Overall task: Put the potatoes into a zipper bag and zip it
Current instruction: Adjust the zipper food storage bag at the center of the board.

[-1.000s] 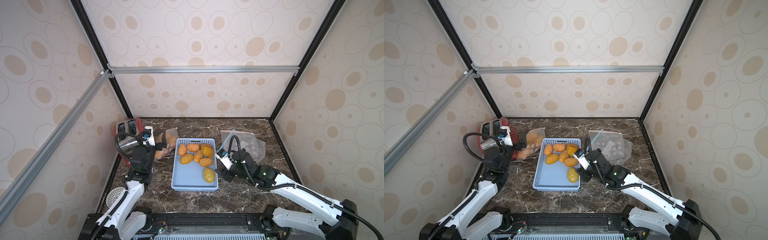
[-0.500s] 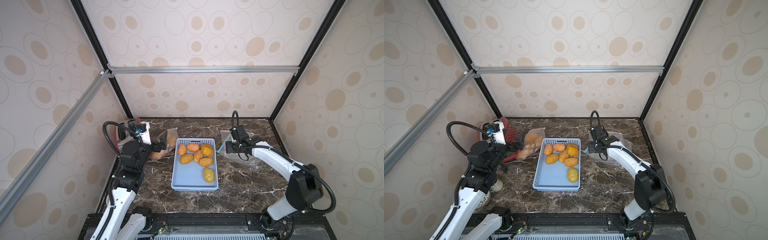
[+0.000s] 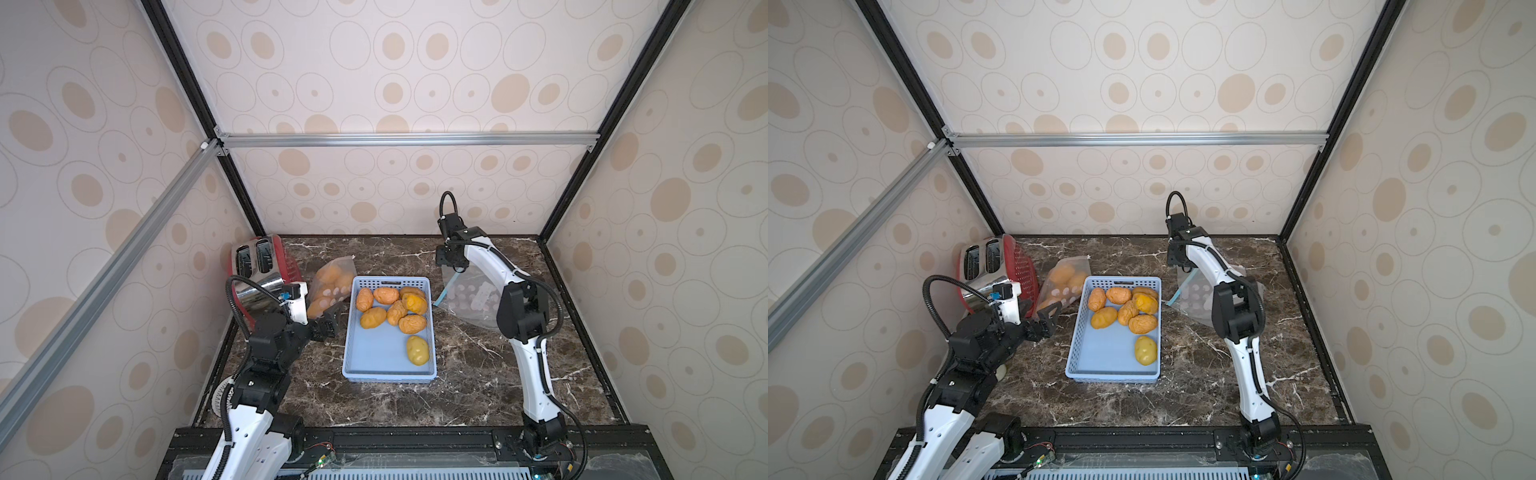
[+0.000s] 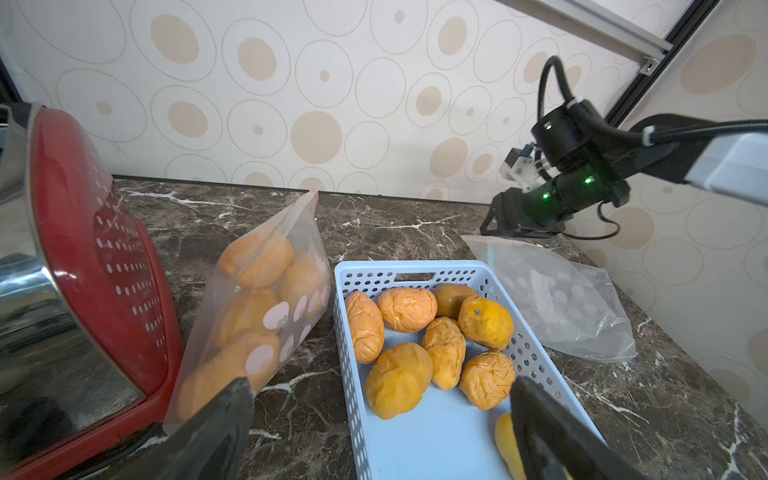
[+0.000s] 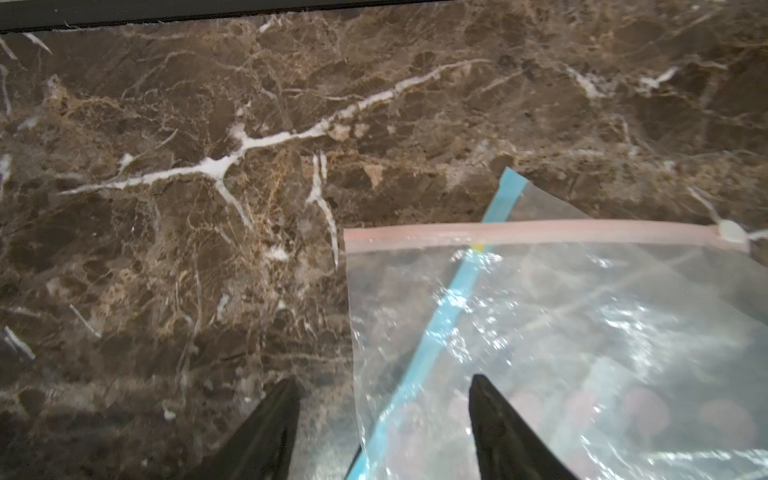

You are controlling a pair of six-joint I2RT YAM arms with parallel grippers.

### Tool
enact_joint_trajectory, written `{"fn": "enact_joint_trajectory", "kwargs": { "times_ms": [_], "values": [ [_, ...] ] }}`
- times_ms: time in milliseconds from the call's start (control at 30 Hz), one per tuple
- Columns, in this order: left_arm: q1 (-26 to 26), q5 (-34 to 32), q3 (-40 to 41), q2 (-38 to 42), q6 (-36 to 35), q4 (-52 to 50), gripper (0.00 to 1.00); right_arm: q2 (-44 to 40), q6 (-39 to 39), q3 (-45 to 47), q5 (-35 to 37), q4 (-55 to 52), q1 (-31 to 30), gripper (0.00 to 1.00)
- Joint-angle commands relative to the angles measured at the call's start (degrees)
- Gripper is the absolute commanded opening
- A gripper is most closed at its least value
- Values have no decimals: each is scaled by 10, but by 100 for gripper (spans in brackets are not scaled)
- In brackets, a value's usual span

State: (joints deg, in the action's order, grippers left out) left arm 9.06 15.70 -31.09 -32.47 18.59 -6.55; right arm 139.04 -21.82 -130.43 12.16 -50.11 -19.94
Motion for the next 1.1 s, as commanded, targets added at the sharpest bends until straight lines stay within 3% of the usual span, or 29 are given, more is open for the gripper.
{"fn": "enact_joint_trajectory", "kwargs": {
  "times_ms": [0, 300, 367, 533, 733, 933, 1067],
  "values": [
    [-3, -9, -4, 7, 10, -5, 95, 43, 9, -64, 31, -77, -4, 67],
    [-3, -5, -4, 3, 9, -8, 94, 112, 76, -117, 57, -73, -9, 62],
    [-2, -6, -3, 4, 9, -7, 94, 122, 88, -126, 64, -76, -10, 57],
    [-3, -5, -2, 2, 8, -7, 93, 136, 118, -127, 71, -71, -10, 30],
    [-3, 1, -1, -4, 8, -3, 93, 137, 148, -125, 32, -63, -12, 17],
    [-3, -3, 0, -2, 8, -6, 93, 86, 191, -89, 12, -66, -17, 3],
    [-3, -1, 0, -2, 11, -6, 92, -19, 220, 37, 13, -25, -22, 0]
  ]
}}
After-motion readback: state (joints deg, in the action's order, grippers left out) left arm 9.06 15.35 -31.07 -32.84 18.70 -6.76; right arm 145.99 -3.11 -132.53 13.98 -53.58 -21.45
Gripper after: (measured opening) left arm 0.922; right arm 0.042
